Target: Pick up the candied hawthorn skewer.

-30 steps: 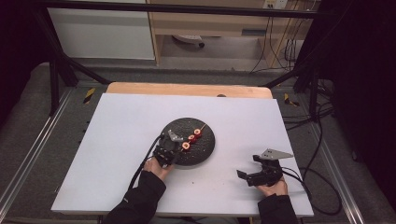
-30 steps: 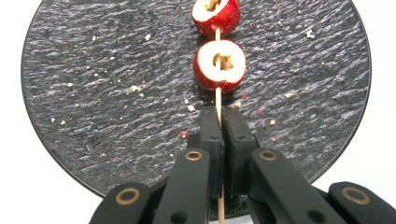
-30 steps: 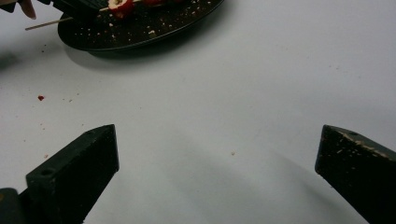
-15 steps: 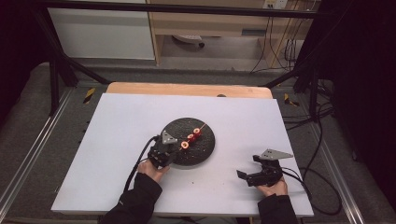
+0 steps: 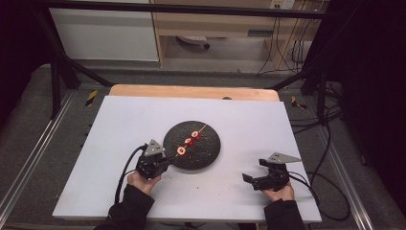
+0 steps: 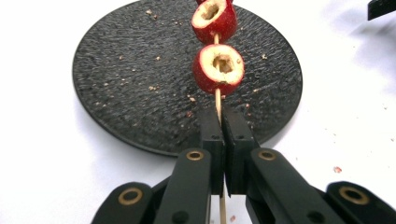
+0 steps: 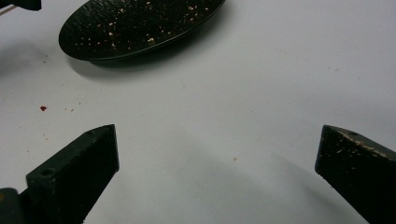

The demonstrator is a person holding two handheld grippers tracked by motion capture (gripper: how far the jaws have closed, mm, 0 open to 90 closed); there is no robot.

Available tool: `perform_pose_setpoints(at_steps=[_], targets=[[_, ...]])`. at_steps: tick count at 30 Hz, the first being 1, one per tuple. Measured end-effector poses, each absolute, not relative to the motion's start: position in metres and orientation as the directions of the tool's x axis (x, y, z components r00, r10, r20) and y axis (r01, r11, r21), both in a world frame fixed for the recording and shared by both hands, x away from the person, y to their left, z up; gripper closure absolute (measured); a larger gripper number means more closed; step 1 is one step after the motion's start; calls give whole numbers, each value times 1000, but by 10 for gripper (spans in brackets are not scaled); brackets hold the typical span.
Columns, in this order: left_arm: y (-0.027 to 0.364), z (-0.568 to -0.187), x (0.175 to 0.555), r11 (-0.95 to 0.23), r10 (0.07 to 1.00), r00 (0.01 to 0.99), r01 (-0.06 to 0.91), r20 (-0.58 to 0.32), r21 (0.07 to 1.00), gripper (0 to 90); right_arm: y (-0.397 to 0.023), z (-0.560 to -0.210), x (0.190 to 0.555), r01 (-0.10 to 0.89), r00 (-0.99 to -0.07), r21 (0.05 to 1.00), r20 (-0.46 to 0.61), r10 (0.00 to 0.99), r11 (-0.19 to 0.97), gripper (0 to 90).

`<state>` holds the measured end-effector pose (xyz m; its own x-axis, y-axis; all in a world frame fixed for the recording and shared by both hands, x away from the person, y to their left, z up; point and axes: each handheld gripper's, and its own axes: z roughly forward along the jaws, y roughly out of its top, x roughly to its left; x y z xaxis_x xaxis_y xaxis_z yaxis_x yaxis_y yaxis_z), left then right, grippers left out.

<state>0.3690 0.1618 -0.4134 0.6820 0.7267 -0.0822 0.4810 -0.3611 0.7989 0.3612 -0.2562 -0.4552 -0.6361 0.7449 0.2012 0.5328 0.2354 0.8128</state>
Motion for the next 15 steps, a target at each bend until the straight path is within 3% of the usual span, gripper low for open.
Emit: perform_pose_setpoints(at_steps=[15], targets=[[188,-422,346,-350,703,708,427,-67,834,882,-234,-451,360,533,-647,818,227,728,219,6]])
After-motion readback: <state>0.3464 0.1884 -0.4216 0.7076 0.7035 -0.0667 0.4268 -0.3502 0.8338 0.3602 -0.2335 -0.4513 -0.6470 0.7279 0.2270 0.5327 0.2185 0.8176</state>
